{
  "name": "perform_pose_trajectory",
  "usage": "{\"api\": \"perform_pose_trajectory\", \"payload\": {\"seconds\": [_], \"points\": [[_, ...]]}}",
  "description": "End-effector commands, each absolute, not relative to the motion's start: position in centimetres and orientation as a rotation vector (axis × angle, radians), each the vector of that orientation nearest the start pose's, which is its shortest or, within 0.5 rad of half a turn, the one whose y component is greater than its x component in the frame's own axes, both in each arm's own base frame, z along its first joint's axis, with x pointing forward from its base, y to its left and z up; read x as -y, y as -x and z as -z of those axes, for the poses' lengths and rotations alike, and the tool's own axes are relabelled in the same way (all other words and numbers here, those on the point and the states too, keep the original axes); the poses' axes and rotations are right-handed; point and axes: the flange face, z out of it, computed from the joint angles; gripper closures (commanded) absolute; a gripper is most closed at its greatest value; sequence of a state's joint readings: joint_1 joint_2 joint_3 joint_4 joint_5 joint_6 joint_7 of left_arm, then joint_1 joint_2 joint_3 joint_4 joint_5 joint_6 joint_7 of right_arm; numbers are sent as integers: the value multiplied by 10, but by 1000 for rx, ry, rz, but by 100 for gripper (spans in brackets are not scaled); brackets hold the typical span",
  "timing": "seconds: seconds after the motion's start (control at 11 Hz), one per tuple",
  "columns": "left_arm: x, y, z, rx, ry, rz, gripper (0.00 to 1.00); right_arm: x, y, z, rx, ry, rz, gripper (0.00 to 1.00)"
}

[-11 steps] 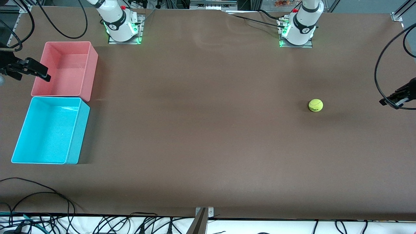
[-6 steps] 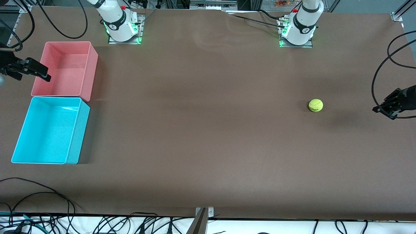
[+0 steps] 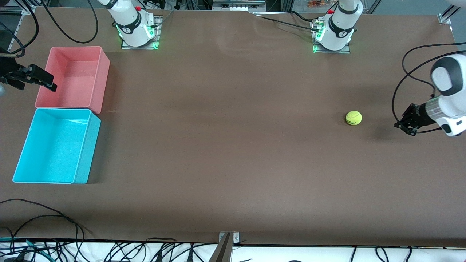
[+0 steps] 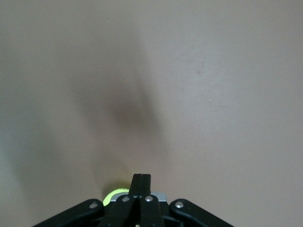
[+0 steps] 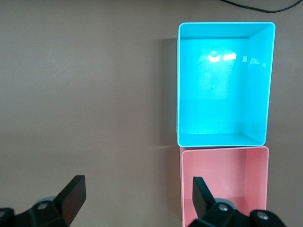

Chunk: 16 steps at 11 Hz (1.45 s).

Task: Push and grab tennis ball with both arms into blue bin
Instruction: 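Close the left gripper and lower it beside the tennis ball, then sweep the left gripper to push the tennis ball toward the bins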

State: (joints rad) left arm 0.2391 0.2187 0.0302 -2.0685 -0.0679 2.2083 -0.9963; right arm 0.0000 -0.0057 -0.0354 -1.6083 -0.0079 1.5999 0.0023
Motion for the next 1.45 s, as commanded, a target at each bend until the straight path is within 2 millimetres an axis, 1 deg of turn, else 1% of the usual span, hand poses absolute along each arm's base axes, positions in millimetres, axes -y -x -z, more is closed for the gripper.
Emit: {"api": "perform_pose_trajectory", "payload": {"seconds": [0.0,0.18,0.27,0.36,0.45,0.64,0.82,1.0,1.09,1.18,1.27,1.36], "points": [[-167,-529,-278,2023,2364,-171,100,23,-552,-618,-60,3161,4,0],[-180,-521,-262,2044,2322,-185,100,20,-551,-617,-53,3162,0,0],[-187,-509,-242,2075,2291,-192,100,22,-551,-618,-53,3162,2,0],[-186,-503,-225,2089,2294,-150,100,23,-551,-618,-55,3162,2,0],[-185,-500,-218,2092,2294,-143,100,23,-551,-617,-60,3160,-1,0],[-184,-495,-213,2107,2272,-157,100,20,-551,-617,-53,3162,-1,0],[-185,-494,-213,2115,2265,-155,100,20,-552,-618,-53,3161,2,0],[-184,-489,-204,2121,2274,-112,100,20,-552,-617,-53,3162,-1,0],[-196,-484,-198,2096,2268,-109,100,20,-551,-617,-53,3162,-3,0],[-217,-477,-196,2076,2263,-67,100,20,-551,-617,-48,3162,-3,0],[-218,-477,-195,2073,2261,-62,100,18,-552,-616,-48,3162,-5,0],[-210,-477,-194,2094,2242,-67,100,18,-552,-617,-45,3162,4,0]]}}
